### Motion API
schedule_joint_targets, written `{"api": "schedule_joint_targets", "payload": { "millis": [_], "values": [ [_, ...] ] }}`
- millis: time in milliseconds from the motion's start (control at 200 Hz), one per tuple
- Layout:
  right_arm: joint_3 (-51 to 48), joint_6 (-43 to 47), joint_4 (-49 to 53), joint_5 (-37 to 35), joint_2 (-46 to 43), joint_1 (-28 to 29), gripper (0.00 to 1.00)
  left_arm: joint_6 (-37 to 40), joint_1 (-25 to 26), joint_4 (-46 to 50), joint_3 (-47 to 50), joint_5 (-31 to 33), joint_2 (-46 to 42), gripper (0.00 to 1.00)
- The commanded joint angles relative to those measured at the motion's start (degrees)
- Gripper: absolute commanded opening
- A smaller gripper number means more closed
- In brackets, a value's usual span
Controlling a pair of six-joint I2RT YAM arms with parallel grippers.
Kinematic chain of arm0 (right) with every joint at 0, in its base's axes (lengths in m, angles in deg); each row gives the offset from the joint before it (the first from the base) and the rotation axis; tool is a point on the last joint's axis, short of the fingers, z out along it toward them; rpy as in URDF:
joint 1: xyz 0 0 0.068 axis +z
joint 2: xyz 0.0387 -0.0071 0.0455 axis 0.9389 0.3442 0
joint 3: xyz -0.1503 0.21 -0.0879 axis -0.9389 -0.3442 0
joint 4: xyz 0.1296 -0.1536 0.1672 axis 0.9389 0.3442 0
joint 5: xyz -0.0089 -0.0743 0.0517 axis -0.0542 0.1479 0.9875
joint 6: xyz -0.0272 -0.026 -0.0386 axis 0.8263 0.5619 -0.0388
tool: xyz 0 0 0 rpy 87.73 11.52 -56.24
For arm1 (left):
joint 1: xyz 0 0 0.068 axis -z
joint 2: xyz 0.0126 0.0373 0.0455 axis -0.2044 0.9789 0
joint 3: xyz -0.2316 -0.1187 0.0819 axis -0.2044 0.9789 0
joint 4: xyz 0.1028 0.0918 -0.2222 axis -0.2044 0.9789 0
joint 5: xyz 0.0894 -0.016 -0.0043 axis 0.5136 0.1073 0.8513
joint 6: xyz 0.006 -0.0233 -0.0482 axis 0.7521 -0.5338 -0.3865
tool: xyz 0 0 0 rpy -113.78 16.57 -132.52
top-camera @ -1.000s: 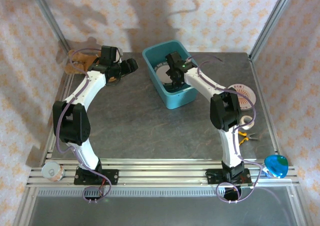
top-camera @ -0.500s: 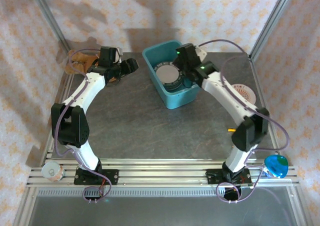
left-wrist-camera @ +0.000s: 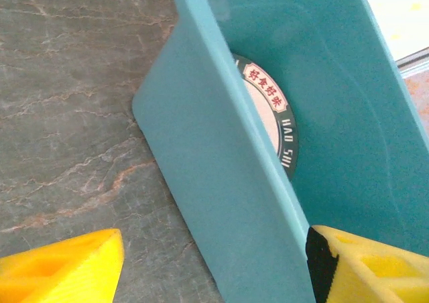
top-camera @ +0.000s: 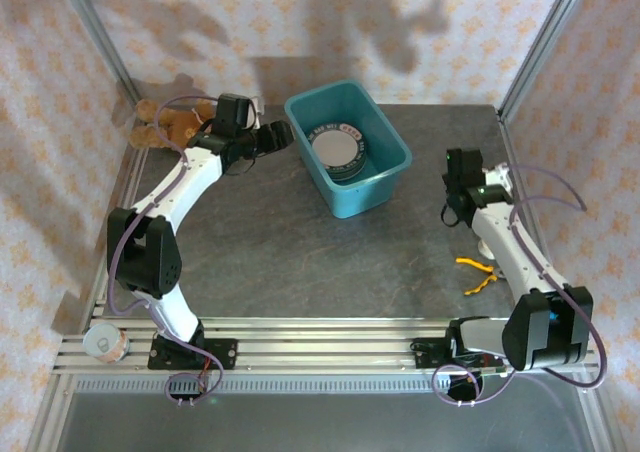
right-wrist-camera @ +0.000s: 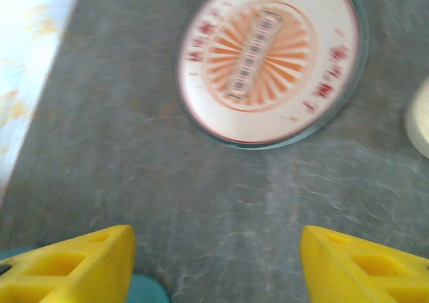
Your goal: Place the plates into the plastic bin on the countertop
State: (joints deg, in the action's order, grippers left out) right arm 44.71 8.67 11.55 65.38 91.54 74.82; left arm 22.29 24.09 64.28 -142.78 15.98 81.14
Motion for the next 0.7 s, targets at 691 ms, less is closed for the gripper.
{"api": "schedule_joint_targets", "payload": {
  "millis": [691],
  "values": [
    [-6.7,-25.7,-22.0,-3.6,15.1,-6.8,0.64,6.9,1.6,3.5,-1.4,1.9,-7.2,0.74]
  ]
}}
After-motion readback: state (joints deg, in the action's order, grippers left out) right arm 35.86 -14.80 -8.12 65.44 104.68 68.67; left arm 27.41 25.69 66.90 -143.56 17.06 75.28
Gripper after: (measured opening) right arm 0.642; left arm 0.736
